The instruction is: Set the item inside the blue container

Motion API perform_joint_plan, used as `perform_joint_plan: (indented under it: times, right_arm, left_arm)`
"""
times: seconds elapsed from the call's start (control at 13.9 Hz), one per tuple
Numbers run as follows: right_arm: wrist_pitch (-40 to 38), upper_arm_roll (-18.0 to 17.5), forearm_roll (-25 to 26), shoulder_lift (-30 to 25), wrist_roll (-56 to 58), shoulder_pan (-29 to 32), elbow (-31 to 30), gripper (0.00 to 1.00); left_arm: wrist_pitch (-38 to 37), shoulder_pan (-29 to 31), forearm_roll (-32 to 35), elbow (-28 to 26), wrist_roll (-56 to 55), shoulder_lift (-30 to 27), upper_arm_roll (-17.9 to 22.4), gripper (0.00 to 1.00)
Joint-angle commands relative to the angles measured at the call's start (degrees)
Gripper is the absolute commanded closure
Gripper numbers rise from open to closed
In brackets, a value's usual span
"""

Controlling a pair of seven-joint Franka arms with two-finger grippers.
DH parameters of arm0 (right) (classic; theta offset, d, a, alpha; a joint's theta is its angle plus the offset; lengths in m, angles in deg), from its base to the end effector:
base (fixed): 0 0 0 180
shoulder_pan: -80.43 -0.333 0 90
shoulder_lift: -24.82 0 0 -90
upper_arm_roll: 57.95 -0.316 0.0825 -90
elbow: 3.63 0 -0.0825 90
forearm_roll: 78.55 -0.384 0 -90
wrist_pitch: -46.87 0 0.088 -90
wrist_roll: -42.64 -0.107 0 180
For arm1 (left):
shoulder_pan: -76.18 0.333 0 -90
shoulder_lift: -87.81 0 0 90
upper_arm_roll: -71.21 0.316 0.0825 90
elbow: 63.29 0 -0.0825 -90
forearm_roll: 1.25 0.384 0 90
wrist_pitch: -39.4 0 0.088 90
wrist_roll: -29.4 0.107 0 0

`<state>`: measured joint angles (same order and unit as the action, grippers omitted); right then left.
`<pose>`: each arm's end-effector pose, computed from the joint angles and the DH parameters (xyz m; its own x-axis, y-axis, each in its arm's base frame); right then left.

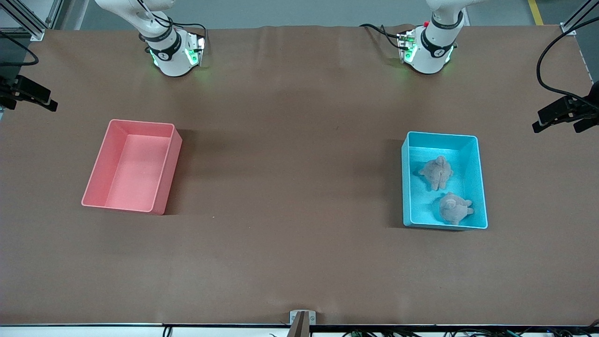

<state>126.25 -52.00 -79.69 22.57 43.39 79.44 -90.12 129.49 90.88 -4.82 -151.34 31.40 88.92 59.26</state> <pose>0.5206 -0.0440 0.6585 0.9940 -0.0690 -0.0846 -0.0714 -0.9971 -0.0250 0.5606 0.0215 0.6304 0.9997 0.0134 0.0189 0.0121 -0.9978 0.0656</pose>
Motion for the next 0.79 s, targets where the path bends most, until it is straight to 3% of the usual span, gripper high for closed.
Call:
perform_joint_plan:
  times: [0.0,0.22,0.43,0.72]
  right_arm:
    - [-0.8,-1.5,0.6,-2.9,0.9,1.3,-2.3,0.0]
    - [-1.2,-1.6,0.6,-4.8,0.9,1.3,-3.5,0.0]
    - [-1.1,-2.2,1.1,-7.9,1.0,1.6,-6.3,0.0]
    - [-0.7,-2.5,1.6,-7.9,0.8,1.5,-6.4,0.0]
  left_arm:
    - [-0.8,-4.6,1.0,1.7,-0.2,0.7,3.0,0.0]
    - [-0.9,-15.2,2.6,1.7,-0.5,0.2,12.8,0.0]
    - [-1.1,-15.1,2.5,1.8,-0.1,0.0,13.1,0.0]
    - [-1.1,-15.1,2.5,1.7,0.0,0.0,12.9,0.0]
